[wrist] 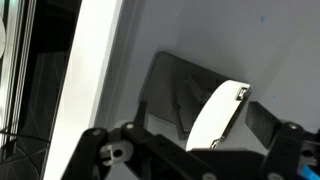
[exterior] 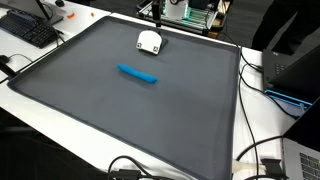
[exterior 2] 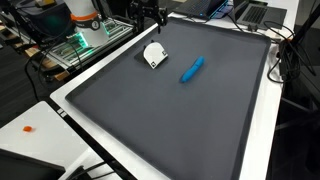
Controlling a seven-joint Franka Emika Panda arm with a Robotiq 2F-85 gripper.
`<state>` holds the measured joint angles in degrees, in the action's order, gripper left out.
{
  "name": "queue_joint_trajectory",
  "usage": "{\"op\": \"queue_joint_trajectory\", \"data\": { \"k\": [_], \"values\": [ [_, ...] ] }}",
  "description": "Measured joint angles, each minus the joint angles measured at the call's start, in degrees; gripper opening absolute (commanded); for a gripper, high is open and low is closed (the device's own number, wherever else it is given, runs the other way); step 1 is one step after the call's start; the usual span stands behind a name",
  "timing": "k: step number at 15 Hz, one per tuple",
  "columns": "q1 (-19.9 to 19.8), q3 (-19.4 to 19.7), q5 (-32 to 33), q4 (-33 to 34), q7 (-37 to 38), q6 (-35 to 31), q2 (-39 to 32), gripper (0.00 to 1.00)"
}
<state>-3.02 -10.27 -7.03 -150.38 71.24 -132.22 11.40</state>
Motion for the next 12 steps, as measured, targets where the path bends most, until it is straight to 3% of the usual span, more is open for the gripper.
{"op": "queue_joint_trajectory", "data": {
  "k": [5,12],
  "values": [
    [1.0,2.6,-8.8,-1.2,0.4,-10.0,-2.7,1.00],
    [1.2,2.7,-6.7,-3.4,5.0,-17.8,-4.9,1.00]
  ]
}}
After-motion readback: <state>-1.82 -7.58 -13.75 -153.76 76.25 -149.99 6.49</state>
